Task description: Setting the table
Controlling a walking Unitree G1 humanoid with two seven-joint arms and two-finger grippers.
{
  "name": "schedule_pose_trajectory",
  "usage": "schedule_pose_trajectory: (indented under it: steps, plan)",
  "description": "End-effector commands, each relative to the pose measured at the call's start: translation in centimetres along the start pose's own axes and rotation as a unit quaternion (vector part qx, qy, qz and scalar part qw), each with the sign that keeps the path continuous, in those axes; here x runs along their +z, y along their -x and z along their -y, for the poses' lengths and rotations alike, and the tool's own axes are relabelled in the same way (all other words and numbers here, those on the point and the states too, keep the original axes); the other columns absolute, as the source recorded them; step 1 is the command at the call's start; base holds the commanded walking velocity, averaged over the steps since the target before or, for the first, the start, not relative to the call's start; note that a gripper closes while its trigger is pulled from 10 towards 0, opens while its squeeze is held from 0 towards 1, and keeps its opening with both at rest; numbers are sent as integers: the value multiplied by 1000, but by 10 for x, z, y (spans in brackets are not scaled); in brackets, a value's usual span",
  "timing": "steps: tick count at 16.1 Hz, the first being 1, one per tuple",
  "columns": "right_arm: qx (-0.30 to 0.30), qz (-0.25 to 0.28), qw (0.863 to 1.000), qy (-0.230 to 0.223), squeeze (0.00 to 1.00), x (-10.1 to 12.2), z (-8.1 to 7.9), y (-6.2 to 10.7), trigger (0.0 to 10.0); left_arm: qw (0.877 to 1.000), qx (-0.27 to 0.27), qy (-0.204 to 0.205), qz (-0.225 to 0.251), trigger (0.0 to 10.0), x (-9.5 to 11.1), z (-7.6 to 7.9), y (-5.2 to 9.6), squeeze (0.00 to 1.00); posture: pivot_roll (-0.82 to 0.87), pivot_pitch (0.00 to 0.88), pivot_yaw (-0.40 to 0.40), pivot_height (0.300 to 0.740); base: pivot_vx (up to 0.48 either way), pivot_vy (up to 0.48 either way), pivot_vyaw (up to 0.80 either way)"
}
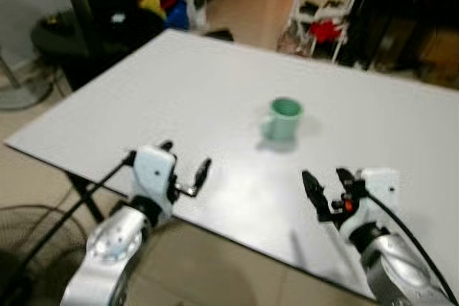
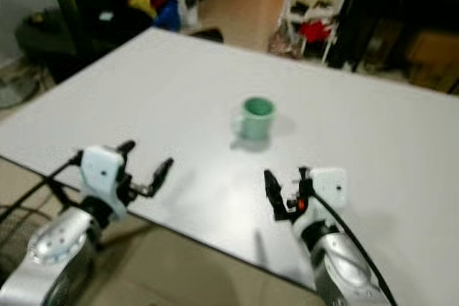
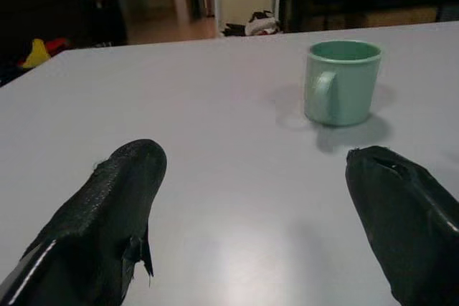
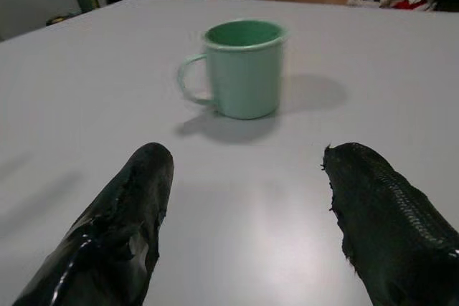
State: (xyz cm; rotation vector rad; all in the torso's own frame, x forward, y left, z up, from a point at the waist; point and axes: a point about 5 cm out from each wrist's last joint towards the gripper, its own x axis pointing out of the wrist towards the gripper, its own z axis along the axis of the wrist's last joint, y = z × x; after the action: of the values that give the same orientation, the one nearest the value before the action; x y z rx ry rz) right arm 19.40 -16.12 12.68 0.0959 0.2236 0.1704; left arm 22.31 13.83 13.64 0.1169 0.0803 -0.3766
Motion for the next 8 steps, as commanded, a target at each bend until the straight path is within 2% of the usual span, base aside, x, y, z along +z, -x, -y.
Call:
schedule_pose_trajectory:
  steps: [1, 3, 5, 8]
  plan:
    - [-13, 1, 1000, 3, 0, 1, 4, 2, 10000, 1000, -13, 2, 1, 10000, 1, 5, -2, 0, 87, 0, 40, 740, 0, -412, 0]
    - [-21, 7, 1000, 16, 0, 2, 6, 4, 10000, 1000, -14, 3, 0, 10000, 1, 4, -3, 0, 80, 0, 49, 740, 0, -407, 0]
    - [-19, 18, 999, 30, 0, 4, 5, 5, 10000, 1000, -17, 10, 4, 10000, 1, 4, -4, 0, 73, 0, 61, 740, 0, -332, 800]
    - [-19, 14, 1000, 16, 0, 1, 5, 8, 10000, 1000, -18, 12, -3, 10000, 1, 4, -4, 0, 67, 0, 70, 740, 0, 0, 800]
